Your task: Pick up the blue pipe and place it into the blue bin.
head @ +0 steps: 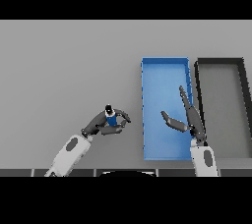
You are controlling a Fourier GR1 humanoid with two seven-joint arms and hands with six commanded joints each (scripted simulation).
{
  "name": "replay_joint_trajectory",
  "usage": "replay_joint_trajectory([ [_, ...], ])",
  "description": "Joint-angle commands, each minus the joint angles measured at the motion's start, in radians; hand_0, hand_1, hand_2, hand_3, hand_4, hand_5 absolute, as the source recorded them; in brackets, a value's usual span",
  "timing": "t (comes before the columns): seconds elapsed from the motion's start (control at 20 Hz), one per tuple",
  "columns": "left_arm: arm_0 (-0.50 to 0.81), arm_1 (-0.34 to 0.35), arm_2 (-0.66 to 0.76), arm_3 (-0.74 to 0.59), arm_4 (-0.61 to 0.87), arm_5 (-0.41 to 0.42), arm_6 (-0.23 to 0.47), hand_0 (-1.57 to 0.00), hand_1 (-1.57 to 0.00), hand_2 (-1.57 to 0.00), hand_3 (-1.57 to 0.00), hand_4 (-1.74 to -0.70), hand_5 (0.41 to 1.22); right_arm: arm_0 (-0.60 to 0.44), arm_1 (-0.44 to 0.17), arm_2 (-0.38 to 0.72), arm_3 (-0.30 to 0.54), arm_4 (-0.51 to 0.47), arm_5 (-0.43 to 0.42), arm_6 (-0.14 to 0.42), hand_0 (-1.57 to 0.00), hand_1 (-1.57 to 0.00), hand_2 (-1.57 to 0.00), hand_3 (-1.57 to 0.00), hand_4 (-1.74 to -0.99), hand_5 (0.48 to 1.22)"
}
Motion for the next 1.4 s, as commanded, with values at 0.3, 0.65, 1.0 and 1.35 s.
replay_joint_trajectory([
  [0.3, 0.015, -0.012, -0.044, -0.019, -0.048, 0.034, -0.055, -1.33, -1.38, -1.4, -1.37, -1.56, 1.148, -0.021, 0.001, 0.0, 0.013, 0.009, -0.008, 0.015, 0.0, 0.0, 0.0, 0.0, -1.176, 0.559],
  [0.65, 0.008, -0.037, -0.035, -0.108, -0.057, 0.048, -0.105, -1.52, -1.53, -1.54, -1.53, -1.48, 1.206, -0.014, -0.005, -0.004, 0.022, 0.008, -0.003, 0.013, 0.0, 0.0, 0.0, 0.0, -1.154, 0.55],
  [1.0, -0.043, -0.076, -0.026, -0.189, -0.073, 0.035, -0.025, -1.56, -1.56, -1.56, -1.56, -1.47, 1.218, 0.003, -0.012, 0.005, 0.005, 0.03, -0.008, -0.006, 0.0, 0.0, 0.0, 0.0, -1.128, 0.564],
  [1.35, -0.045, -0.09, -0.019, -0.223, -0.085, -0.012, 0.025, -1.57, -1.57, -1.57, -1.57, -1.47, 1.22, 0.126, 0.052, 0.036, -0.078, 0.102, -0.101, -0.022, 0.0, 0.0, 0.0, 0.0, -1.122, 0.578],
])
